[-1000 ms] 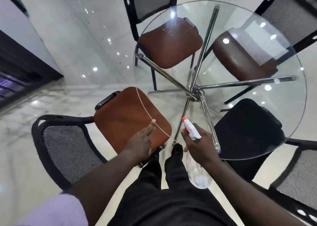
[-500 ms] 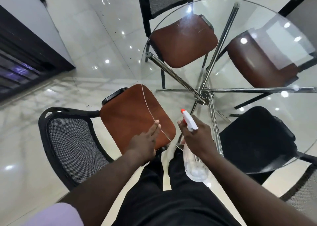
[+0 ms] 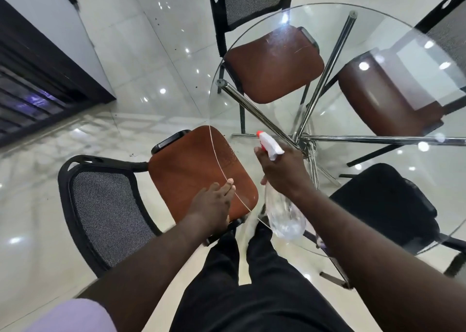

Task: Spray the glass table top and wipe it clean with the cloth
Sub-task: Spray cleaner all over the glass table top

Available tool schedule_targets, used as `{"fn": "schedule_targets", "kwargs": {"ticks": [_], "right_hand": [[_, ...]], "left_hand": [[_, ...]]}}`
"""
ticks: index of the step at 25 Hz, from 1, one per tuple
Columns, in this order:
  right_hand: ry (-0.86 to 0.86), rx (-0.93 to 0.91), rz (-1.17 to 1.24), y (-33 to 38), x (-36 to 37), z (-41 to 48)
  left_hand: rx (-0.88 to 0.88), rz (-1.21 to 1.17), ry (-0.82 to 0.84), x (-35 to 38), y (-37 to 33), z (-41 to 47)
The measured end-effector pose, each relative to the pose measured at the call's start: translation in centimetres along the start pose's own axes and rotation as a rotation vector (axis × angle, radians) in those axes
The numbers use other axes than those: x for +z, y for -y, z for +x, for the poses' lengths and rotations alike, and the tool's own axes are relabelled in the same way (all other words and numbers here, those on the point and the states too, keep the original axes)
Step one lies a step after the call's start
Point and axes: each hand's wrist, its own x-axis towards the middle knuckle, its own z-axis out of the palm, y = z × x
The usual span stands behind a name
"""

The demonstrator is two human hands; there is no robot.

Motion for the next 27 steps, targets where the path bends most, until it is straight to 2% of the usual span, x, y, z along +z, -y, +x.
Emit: {"fn": "schedule_targets", "kwargs": {"ticks": [6, 12, 20, 27], "right_hand": [[-0.001, -0.043, -0.057, 2.5, -2.0, 3.9], [-0.054, -0.030, -0.042, 3.3, -4.3, 6.2], [-0.171, 0.046, 0.045, 3.3, -6.9, 7.6], [-0.211, 0.122, 0.023, 0.1, -8.4, 4.3]], "left_hand": [[0.042, 0.089, -0.003, -1.0, -0.2, 1.4], [0.099, 0.173, 0.074, -2.6, -0.2, 3.4], [0.089, 0.119, 0.078, -2.8, -0.2, 4.1], [0.071, 0.065, 0.038, -2.7, -0.2, 3.9]]}}
